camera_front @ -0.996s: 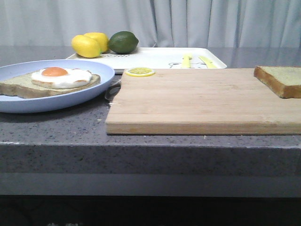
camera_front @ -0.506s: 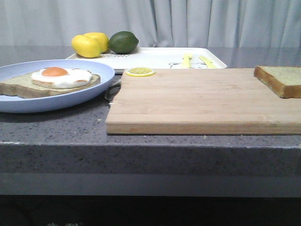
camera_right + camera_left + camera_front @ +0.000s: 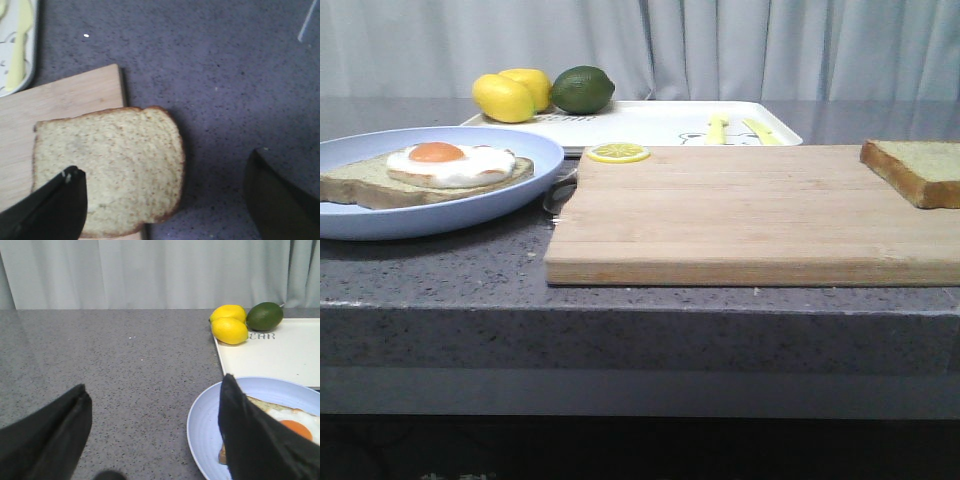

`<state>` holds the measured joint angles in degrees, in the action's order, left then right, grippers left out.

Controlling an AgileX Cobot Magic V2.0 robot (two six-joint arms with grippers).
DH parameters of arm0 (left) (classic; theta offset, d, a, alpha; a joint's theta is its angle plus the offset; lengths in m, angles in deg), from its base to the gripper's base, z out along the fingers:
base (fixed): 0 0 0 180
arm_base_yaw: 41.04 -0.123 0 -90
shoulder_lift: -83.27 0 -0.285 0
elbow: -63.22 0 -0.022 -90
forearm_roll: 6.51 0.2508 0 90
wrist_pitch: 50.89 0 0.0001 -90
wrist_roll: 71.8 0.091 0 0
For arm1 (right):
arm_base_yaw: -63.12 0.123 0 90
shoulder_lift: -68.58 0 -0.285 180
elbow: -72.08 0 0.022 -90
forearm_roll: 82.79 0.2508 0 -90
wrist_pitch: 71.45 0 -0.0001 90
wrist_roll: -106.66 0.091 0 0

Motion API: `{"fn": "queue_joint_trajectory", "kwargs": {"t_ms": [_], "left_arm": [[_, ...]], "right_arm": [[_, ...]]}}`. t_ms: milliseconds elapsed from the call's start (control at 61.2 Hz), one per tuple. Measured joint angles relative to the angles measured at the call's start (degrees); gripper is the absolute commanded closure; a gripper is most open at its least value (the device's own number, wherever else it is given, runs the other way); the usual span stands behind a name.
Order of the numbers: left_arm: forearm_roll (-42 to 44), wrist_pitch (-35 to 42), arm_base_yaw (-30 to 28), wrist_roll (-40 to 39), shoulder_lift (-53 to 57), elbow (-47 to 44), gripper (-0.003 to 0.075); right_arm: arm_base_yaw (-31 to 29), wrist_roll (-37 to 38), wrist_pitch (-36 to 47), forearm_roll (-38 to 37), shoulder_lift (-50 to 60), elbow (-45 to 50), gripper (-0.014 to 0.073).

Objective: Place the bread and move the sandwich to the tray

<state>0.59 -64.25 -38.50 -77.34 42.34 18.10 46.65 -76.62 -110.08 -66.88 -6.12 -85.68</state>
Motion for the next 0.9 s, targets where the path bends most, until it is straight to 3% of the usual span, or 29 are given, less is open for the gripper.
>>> {"fn": "queue_joint_trajectory", "kwargs": {"t_ms": [212,490,784,898], "left_arm": [[0.0,0.1,1.3,0.0,0.0,0.0,0.0307],[0.0,0.1,1.3,0.0,0.0,0.0,0.0350],[0.0,0.1,1.3,0.0,0.0,0.0,0.0355],[0.0,0.1,1.3,0.0,0.0,0.0,0.0355]], "right_arm": [[-3.8,-5.5,-5.1,5.8,-11.5,-6.4,0.0074],[-8.1,-18.5,-14.1,21.8,-23.0,-11.2,0.0074],[-8.4,-21.8,-16.6,25.7,-28.5,-11.5,0.0081],[-8.4,-21.8,-17.2,26.2,-28.7,-11.6,0.0221]]}}
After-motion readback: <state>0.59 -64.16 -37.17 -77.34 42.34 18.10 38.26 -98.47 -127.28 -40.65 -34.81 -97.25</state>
